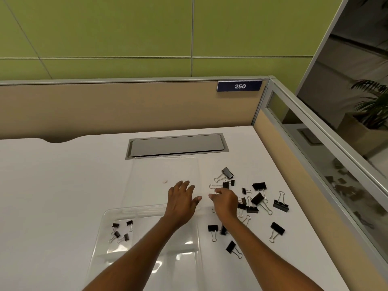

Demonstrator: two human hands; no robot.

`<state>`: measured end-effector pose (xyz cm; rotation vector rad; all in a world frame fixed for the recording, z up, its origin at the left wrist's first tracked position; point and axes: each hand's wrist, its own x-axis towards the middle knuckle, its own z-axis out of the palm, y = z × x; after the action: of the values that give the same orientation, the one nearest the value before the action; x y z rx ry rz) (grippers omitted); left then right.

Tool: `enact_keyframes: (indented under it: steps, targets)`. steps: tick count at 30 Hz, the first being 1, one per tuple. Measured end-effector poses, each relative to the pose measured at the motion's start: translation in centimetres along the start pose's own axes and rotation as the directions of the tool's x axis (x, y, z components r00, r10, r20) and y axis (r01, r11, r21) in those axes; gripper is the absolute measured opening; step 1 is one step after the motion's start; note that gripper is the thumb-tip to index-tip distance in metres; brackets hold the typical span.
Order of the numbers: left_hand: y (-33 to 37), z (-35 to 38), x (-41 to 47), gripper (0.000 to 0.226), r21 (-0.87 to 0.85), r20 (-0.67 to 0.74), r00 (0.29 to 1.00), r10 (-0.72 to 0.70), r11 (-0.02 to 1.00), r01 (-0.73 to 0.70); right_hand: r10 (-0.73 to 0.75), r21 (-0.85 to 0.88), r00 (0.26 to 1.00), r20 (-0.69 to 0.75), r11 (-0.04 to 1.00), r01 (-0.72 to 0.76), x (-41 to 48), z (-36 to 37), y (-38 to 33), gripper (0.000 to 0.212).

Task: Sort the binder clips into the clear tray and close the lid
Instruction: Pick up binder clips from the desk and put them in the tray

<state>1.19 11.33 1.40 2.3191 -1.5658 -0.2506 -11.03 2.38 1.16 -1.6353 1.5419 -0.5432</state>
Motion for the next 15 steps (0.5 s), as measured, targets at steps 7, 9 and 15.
enact_keyframes:
  steps: [7, 9, 15]
  targets:
    - [-4.4, -2.7, -3.2, 0.061, 0.023, -0.109, 0.99, -0.094, 0.995, 0.097, -0.17, 0.028, 0.972, 0.164, 0.985, 0.168, -4.9, 3.8, -4.7, 0.01]
    - [-6.0, -3.5, -4.2, 0.069, 0.023, -0.139, 0.982, -0.125, 0.991, 0.13, -0.225, -0.011, 0.952, 0.206, 0.973, 0.232, -6.6, 5.2, -5.6, 0.012]
    - [-11.0, -5.7, -8.0, 0.071, 0.004, -0.16, 0.954, -0.255, 0.966, 0.259, -0.331, -0.068, 0.896, 0.297, 0.928, 0.366, -10.6, 9.8, -7.4, 0.021]
